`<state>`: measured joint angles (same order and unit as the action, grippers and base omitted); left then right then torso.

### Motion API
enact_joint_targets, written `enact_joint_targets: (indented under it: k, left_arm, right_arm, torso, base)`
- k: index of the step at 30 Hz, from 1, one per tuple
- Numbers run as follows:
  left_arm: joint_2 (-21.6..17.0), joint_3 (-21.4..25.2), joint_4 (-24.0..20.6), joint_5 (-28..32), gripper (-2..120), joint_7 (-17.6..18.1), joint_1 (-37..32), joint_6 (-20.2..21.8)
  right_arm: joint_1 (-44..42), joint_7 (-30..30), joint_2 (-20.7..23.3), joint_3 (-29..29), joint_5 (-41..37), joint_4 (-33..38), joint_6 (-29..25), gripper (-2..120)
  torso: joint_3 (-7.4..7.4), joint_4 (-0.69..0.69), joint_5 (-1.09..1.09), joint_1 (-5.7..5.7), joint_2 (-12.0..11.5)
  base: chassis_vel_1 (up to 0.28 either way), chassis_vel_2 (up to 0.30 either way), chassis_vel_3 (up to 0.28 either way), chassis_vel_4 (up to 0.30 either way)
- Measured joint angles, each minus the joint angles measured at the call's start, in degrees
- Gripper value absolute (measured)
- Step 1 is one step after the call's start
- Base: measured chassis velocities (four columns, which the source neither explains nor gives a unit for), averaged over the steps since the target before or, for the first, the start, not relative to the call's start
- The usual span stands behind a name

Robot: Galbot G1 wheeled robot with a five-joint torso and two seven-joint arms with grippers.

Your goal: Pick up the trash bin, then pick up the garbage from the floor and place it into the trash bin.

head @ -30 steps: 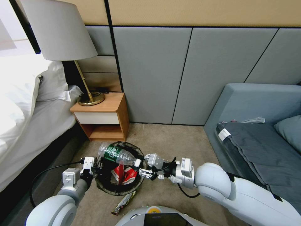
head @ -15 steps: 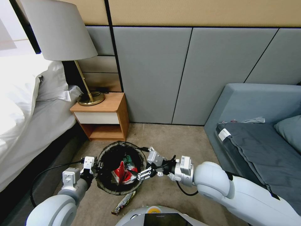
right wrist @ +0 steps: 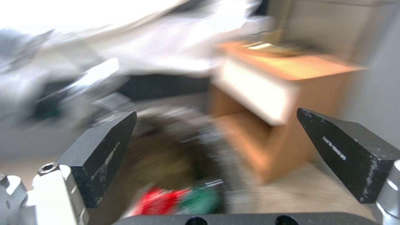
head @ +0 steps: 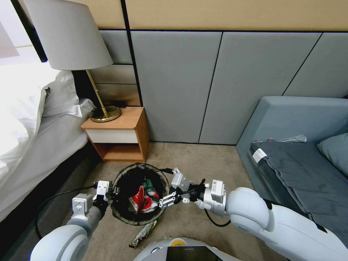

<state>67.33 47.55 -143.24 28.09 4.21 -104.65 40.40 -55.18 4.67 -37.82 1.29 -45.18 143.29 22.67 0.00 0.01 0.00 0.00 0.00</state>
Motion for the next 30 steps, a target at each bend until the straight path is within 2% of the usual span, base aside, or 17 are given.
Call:
enact_joint_targets:
  k: [3,4,7,8,9,10,11,12,13,14,16,17,19,20,22,23,30]
  left_arm:
    - [0.3,0.3,0.0,-0.1,2,-0.1,0.1,0.0]
    - [0.3,0.3,0.0,-0.1,2,-0.1,0.1,0.0]
    - [0.6,0.3,0.0,-0.1,2,-0.1,0.6,0.0]
    - [0.6,0.3,0.0,-0.1,2,-0.1,0.6,0.0]
    - [0.7,0.2,0.0,-0.1,2,-0.1,0.8,0.0]
    - [0.7,0.2,0.0,-0.1,2,-0.1,0.8,0.0]
    - [0.8,0.1,0.0,-0.1,2,-0.1,1.0,0.1]
    - [0.8,0.1,0.0,-0.1,2,-0.1,1.0,0.1]
    - [0.9,0.1,0.0,-0.1,2,-0.1,1.1,0.1]
    - [0.9,0.1,0.0,-0.1,2,-0.1,1.3,0.2]
    - [1.0,-0.1,0.0,-0.1,2,-0.1,1.7,0.3]
    - [1.0,-0.1,0.0,-0.1,2,-0.1,1.7,0.3]
    - [1.0,-0.3,0.0,-0.2,2,-0.1,2.3,0.6]
    - [1.0,-0.3,0.0,-0.2,2,-0.1,2.3,0.6]
    - [1.8,-0.3,0.0,-1.4,2,-0.2,2.4,0.6]
    - [1.8,-0.3,0.0,-1.4,2,-0.2,2.4,0.6]
    - [2.8,-0.1,0.0,-2.9,2,-0.4,2.9,0.8]
  right_arm:
    - [-7.3,5.2,-1.6,-8.5,0.2,0.0,-2.1,100]
    - [-7.3,5.2,-1.6,-8.5,0.2,0.0,-2.1,100]
    - [-16.4,8.3,-6.8,-17.7,5.8,0.0,-3.9,100]
    - [-16.4,8.3,-6.8,-17.7,5.8,0.0,-3.9,100]
    - [-20.0,8.2,-9.0,-21.9,8.7,0.0,-5.0,100]
    - [-20.3,8.2,-9.2,-22.2,8.9,0.0,-5.0,100]
    - [-25.6,6.4,-12.3,-27.9,13.2,0.0,-7.0,100]
    - [-25.6,6.4,-12.3,-27.9,13.2,0.0,-7.0,100]
    - [-29.2,5.2,-14.3,-31.5,16.3,0.0,-9.1,100]
    - [-32.6,4.4,-16.2,-34.1,19.2,0.0,-11.0,100]
    - [-38.6,3.0,-20.8,-38.1,25.1,0.0,-14.6,100]
    - [-38.6,3.0,-20.8,-38.1,25.1,0.0,-14.6,100]
    - [-42.5,2.4,-26.2,-40.2,30.2,0.0,-17.6,100]
    - [-42.5,2.4,-26.2,-40.2,30.2,0.0,-17.6,100]
    - [-45.3,1.4,-32.1,-41.0,34.3,0.0,-20.4,100]
    - [-45.3,1.4,-32.1,-41.0,34.3,0.0,-20.4,100]
    - [-50.4,-0.2,-40.5,-38.5,39.9,-0.1,-25.8,100]
  torso:
    - [0.00,-0.01,0.00,0.00,0.0]
    - [0.00,-0.01,0.00,0.00,0.0]
    - [0.00,-0.01,0.01,0.00,0.0]
    - [0.00,-0.01,0.01,0.00,0.0]
    - [0.00,-0.02,0.01,0.00,0.0]
    - [0.00,-0.02,0.01,0.00,0.0]
    - [0.00,-0.05,0.01,0.00,0.0]
    - [0.00,-0.05,0.01,0.00,0.0]
    - [0.00,0.02,0.01,0.00,0.0]
    - [-0.01,-0.04,0.00,0.00,0.0]
    - [-0.01,-0.03,0.00,0.00,0.0]
    - [-0.01,-0.03,0.00,0.00,0.0]
    - [0.00,-0.03,-0.01,0.00,0.0]
    - [0.00,-0.03,-0.01,0.00,0.0]
    - [0.00,-0.02,-0.01,0.00,0.0]
    - [0.00,-0.02,-0.01,0.00,0.0]
    - [0.00,-0.03,-0.02,0.00,0.0]
  base:
    - [0.000,0.000,0.000,0.000]
    - [0.000,0.000,0.000,0.000]
    - [0.000,0.000,0.000,0.000]
    - [0.000,0.000,0.000,0.000]
    - [0.000,0.000,0.000,0.000]
    - [0.000,0.000,0.000,0.000]
    - [0.000,0.000,0.000,0.000]
    - [0.000,0.000,0.000,0.000]
    - [0.000,0.000,0.000,0.000]
    - [0.000,0.000,0.000,0.000]
    - [0.000,0.000,0.000,0.000]
    - [0.000,0.000,0.000,0.000]
    - [0.000,0.000,0.000,0.000]
    - [0.000,0.000,0.000,0.000]
    - [0.000,0.000,0.000,0.000]
    - [0.000,0.000,0.000,0.000]
    - [0.000,0.000,0.000,0.000]
